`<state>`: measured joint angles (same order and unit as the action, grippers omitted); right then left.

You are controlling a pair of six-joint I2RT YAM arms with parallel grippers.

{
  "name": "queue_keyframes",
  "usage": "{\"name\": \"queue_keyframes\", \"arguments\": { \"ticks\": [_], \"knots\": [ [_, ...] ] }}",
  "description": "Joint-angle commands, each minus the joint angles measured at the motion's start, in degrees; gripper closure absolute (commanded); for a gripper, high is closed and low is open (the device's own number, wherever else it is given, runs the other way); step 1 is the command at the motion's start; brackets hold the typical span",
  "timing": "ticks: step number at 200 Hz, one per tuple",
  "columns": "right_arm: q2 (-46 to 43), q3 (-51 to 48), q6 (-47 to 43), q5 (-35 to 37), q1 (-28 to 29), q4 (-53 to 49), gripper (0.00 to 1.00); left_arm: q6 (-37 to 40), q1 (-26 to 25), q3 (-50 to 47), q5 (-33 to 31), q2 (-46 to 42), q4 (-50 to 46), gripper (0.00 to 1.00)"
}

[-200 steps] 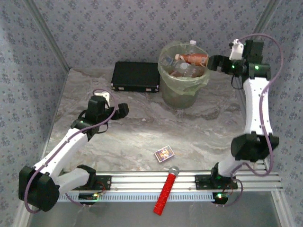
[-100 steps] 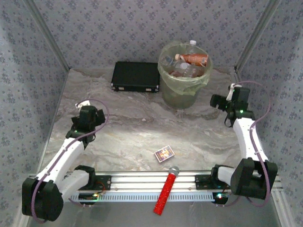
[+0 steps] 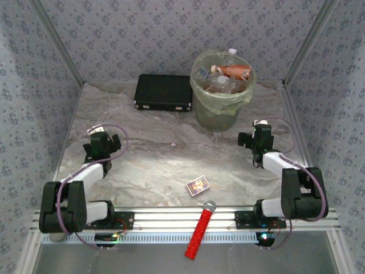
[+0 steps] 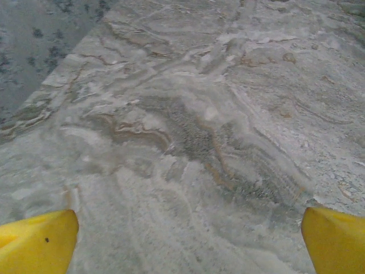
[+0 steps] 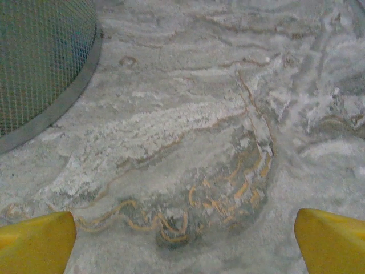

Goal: Put the plastic bottles in the bin

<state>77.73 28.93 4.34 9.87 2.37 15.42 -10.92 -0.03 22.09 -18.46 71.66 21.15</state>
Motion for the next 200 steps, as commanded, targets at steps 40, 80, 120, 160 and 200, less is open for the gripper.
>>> {"name": "queue_keyframes", "arguments": {
  "ticks": [40,80,120,160,200],
  "knots": [
    [2.73,-2.39,-7.33,1.91,0.65,17.76,0.0,4.5,0.74,3.46,3.23,12.22,18.64,0.0],
    [7.89,-6.78,-6.55,-2.4,-2.04,29.99,0.0,7.19,-0.25,2.39,6.65,14.53,22.73,0.0],
    [9.27,-6.35,-5.46,-5.02,-3.64,30.29,0.0,8.51,-0.29,1.04,9.32,16.43,27.2,0.0],
    [9.22,-6.44,-5.66,-5.11,-3.6,30.34,0.0,8.42,-0.24,1.19,9.38,16.17,26.19,0.0],
    [9.28,-6.43,-5.59,-5.12,-3.6,30.46,0.0,8.38,-0.24,1.12,9.38,16.32,26.49,0.0]
  ]
}}
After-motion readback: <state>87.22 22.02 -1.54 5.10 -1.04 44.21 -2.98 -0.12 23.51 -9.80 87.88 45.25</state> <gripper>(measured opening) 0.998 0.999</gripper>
